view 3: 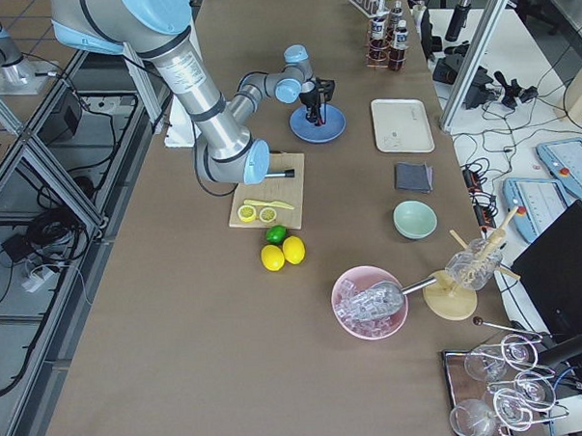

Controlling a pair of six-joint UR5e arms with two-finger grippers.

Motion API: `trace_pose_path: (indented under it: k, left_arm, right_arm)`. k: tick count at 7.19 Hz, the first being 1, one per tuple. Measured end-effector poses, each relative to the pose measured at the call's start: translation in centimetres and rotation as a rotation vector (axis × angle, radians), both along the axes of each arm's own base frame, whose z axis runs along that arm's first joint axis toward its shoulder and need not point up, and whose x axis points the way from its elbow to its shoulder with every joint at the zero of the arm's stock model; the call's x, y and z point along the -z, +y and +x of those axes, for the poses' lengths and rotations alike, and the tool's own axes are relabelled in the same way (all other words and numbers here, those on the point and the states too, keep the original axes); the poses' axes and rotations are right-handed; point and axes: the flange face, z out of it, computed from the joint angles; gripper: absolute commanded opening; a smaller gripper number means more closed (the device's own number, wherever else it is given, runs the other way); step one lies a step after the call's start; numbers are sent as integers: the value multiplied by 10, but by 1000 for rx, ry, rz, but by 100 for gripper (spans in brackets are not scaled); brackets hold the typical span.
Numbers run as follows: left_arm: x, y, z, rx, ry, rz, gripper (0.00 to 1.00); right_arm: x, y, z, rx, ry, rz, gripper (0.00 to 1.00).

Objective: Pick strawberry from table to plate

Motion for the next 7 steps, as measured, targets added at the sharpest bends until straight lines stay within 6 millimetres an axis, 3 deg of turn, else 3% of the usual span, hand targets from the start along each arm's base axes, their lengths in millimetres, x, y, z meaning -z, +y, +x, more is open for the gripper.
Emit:
trace_pose_path:
  k: [2,4,6,7]
  left_arm:
    - [-1,1,0,0,-1,0,100]
    - [-4,2,-1,0,-5,-5,100]
    - [-6,5,0,1,-3,-10,100]
    - [-7,7,0,0,0,-12,100]
  right_arm:
    - [0,2,-1,-37,12,3,100]
    - [10,-1,17,-40,61,-20,100]
    - [9,-30,64,26,172,-81,100]
    - [7,-48,104,94,238,-102,100]
